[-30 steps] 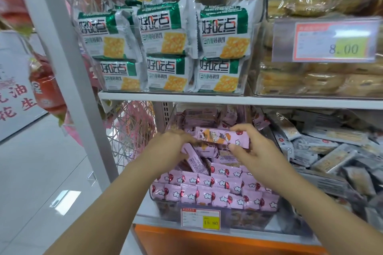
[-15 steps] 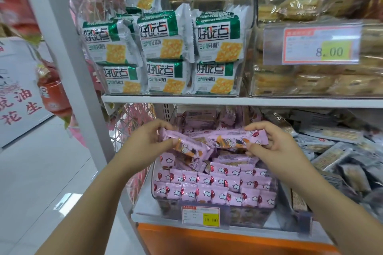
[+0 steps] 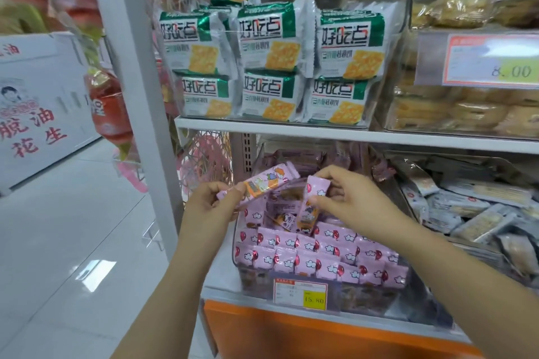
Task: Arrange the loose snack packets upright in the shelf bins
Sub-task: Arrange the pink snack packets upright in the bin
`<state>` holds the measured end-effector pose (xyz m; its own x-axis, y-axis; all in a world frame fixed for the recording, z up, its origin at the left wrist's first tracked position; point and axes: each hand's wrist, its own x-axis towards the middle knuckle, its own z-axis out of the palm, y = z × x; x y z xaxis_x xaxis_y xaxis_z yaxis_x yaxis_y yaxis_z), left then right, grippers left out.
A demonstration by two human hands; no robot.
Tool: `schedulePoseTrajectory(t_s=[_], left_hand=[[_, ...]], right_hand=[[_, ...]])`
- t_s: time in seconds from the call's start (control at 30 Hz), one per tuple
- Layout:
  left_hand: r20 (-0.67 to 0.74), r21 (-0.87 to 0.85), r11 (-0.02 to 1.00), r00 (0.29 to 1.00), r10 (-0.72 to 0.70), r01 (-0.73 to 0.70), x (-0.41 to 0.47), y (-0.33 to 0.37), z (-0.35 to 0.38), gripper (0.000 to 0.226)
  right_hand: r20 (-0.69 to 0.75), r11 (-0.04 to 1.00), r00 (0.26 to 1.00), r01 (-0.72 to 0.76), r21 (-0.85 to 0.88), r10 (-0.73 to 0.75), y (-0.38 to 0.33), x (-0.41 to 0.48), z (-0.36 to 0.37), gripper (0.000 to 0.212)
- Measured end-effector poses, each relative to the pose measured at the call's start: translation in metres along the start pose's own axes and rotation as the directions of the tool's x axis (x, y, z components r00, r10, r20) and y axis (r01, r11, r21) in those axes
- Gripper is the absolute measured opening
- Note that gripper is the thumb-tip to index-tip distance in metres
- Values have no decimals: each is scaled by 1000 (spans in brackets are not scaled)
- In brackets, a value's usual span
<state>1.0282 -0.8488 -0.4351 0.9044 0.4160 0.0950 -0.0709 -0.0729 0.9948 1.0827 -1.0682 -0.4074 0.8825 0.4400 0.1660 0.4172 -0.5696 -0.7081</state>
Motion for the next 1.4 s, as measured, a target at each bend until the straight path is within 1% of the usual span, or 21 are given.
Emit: schedulePoseTrajectory(t_s=[0.07, 0.13, 0.2, 0.23, 0.33, 0.37, 0.4, 0.47, 0.53, 0.6, 0.67, 0.73, 0.77, 0.83, 0.9, 0.97, 1.07, 1.13, 1.2, 1.27, 1.4], left_hand=[[-7, 24, 999, 1000, 21, -21, 1, -1, -1, 25], [-7, 28, 999, 999, 34, -34, 0, -1, -3, 32], [-10, 38, 999, 999, 37, -36, 0, -1, -4, 41], [-8, 44, 998, 999, 35, -34, 0, -2, -5, 42], [-2, 34, 999, 999, 34, -34, 1, -2, -7, 34], [-3, 21, 999, 999, 37, -37, 2, -3, -7, 29], [-8, 7, 999, 999, 38, -38, 3, -4, -8, 23], [-23, -10, 999, 999, 39, -39, 4, -5, -9, 14], [-31, -6, 999, 998, 48, -48, 6, -6, -10, 13], [-32, -12, 999, 998, 47, -47, 7, -7, -11, 13], [-32, -1, 999, 998, 45, -45, 7, -8, -10, 16], [-40, 2, 999, 998, 41, -41, 7, -7, -8, 21], [-44, 6, 999, 998, 39, -39, 7, -6, -7, 22], [-49, 20, 999, 998, 41, -40, 6, -5, -5, 24], [-53, 28, 999, 998, 47, -45, 6, -5, -4, 25], [-53, 39, 998, 997, 51, -49, 6, -4, -2, 31], [-64, 40, 998, 996, 55, -53, 6, -5, -2, 35], [-59, 41, 998, 997, 55, -53, 6, -5, -3, 31], [-60, 32, 998, 997, 54, -52, 7, -6, -4, 21], [-69, 15, 999, 996, 53, -52, 8, -7, -5, 15], [-65, -3, 999, 997, 48, -48, 8, -6, -5, 14]], right_hand=[[132, 993, 991, -9, -120, 25, 2, 10, 3, 13], [227, 981, 973, -7, -193, 52, 3, 19, 3, 18], [267, 959, 962, 23, -283, 56, 2, 27, 2, 26], [294, 945, 954, 40, -325, 61, 2, 29, 4, 27], [383, 899, 921, 102, -426, 77, 7, 29, 16, 16], [392, 881, 916, 113, -459, 87, 11, 28, 21, 17], [395, 872, 914, 117, -475, 93, 13, 28, 23, 22], [394, 890, 913, 91, -448, 105, 15, 27, 24, 28], [408, 908, 907, 84, -410, 100, 17, 28, 23, 40], [421, 897, 903, 112, -427, 87, 19, 27, 22, 47], [428, 887, 898, 110, -449, 105, 21, 27, 20, 52], [441, 872, 893, 140, -469, 93, 17, 29, 18, 50], [436, 862, 898, 177, -475, 56, 13, 31, 17, 44], [388, 870, 921, 206, -449, -18, 3, 36, 16, 28], [388, 878, 921, 219, -426, -42, -7, 41, 23, 29], [444, 873, 896, 237, -426, -26, -8, 48, 33, 33], [526, 863, 849, 226, -452, 53, -7, 57, 41, 37], [564, 853, 821, 230, -469, 88, -5, 61, 42, 36], [576, 853, 813, 238, -464, 87, -4, 61, 42, 32], [542, 861, 837, 220, -458, 74, -2, 59, 41, 28], [382, 881, 924, 150, -449, 38, -1, 51, 36, 28]])
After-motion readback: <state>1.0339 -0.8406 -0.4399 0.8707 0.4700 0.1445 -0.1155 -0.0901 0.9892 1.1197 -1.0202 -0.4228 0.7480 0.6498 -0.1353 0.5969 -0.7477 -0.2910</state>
